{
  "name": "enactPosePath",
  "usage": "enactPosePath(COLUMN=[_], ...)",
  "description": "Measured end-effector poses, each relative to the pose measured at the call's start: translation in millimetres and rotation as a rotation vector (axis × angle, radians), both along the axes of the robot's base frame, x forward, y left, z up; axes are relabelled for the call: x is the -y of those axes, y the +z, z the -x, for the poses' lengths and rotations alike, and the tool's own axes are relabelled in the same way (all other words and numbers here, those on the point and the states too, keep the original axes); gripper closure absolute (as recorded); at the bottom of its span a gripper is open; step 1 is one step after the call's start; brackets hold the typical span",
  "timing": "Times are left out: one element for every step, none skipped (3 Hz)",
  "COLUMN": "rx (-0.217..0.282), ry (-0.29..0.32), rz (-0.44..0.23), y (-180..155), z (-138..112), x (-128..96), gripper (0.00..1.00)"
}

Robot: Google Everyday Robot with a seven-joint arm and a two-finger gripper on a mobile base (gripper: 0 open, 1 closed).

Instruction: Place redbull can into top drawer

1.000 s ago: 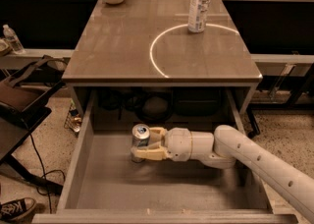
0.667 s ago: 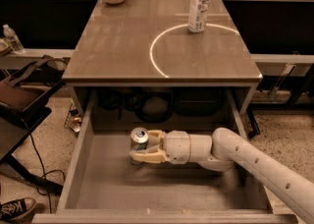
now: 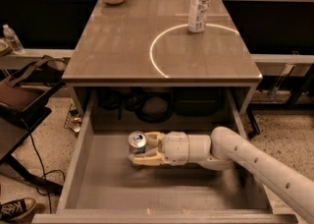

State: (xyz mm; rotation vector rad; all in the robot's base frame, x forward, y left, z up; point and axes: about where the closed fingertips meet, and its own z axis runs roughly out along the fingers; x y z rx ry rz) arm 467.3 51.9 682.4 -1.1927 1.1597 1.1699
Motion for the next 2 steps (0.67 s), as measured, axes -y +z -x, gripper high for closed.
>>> enactPosePath(rx=[0.000, 0.000], ry=[0.004, 0.007], rz=[-0.001, -0.002], y=[0.5, 1.0], z=[0.7, 1.4], x=[-1.6, -3.3], gripper=[0.82, 0.59])
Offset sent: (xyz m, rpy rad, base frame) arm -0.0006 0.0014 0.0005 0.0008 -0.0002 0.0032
